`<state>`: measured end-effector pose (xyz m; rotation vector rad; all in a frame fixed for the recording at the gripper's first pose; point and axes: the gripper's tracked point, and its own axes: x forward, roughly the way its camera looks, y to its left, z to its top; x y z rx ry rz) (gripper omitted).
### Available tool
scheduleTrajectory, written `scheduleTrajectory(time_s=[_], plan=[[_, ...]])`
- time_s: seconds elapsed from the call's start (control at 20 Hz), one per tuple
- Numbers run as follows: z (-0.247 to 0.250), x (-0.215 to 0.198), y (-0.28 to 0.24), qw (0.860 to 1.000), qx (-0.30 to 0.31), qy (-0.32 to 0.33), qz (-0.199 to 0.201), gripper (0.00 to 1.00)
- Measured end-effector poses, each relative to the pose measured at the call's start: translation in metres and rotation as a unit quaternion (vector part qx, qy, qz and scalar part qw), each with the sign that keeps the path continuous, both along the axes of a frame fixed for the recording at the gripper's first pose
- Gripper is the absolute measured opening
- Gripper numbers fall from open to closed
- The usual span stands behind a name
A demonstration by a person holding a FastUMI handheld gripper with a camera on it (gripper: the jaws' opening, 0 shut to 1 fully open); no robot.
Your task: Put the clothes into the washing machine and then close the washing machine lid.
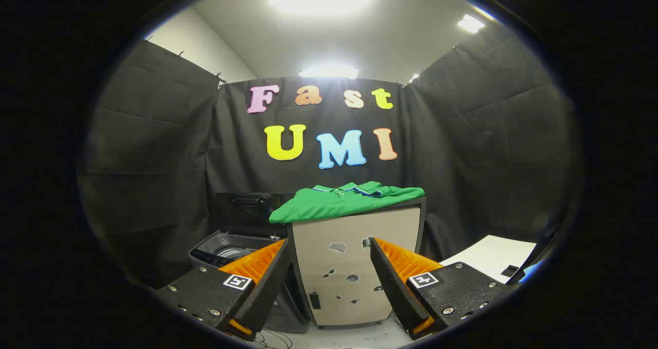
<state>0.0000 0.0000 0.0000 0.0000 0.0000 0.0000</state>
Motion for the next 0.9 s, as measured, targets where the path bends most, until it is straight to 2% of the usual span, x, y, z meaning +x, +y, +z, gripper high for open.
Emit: scheduleTrajectory(time_s=[0.9], plan=[[0.0040,-0.0064,-0.0036,1.000,0.001,0.000,0.006,0.95]])
